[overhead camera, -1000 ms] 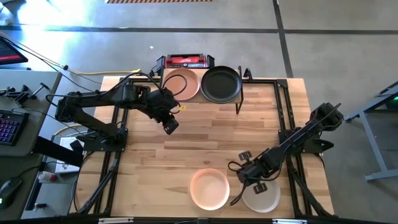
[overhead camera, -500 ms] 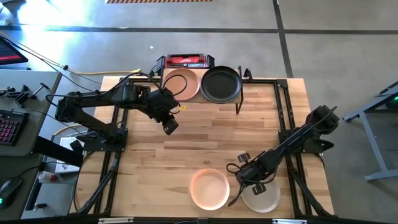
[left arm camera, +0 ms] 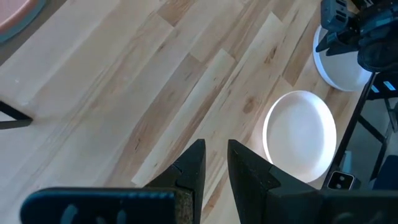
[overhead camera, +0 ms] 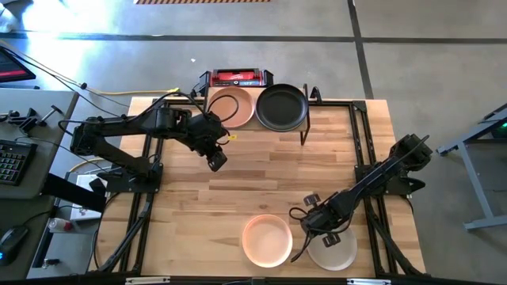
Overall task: Place and stack plates onto a shelf
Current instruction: Stack the white plate on the top of the orange plate on the shelf
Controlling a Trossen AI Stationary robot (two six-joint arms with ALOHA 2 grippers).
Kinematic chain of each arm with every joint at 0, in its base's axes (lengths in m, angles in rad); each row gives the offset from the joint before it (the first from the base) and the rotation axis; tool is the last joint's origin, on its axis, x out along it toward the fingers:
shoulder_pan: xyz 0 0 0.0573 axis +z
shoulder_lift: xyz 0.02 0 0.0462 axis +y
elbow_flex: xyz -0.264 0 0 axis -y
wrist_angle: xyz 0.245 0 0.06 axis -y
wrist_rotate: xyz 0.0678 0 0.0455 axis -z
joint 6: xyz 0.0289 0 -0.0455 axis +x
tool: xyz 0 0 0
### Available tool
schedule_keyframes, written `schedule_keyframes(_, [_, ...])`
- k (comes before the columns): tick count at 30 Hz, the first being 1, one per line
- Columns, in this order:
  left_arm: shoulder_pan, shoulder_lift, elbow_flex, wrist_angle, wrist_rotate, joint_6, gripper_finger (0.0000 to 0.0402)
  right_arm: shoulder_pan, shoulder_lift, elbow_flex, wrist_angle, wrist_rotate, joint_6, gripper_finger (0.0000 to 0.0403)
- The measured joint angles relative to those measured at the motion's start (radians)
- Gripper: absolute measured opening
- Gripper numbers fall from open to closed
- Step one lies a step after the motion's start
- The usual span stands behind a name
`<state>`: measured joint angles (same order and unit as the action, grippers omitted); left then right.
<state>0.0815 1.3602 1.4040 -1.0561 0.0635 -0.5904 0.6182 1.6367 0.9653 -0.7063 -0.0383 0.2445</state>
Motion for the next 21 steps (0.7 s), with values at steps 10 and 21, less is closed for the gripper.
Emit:
schedule_keyframes(10, [0.0,0.0,0.0,0.0,0.0,0.018,0.0055,0.0,0.0,0.0,-0.004,0.0,-0.01,0.0101])
schedule_keyframes(21, [0.0,0.0,0.0,0.0,-0.001,0.026,0.0055,0.0,0.05,0.0,0.003,-0.019,-0.014,0.0101])
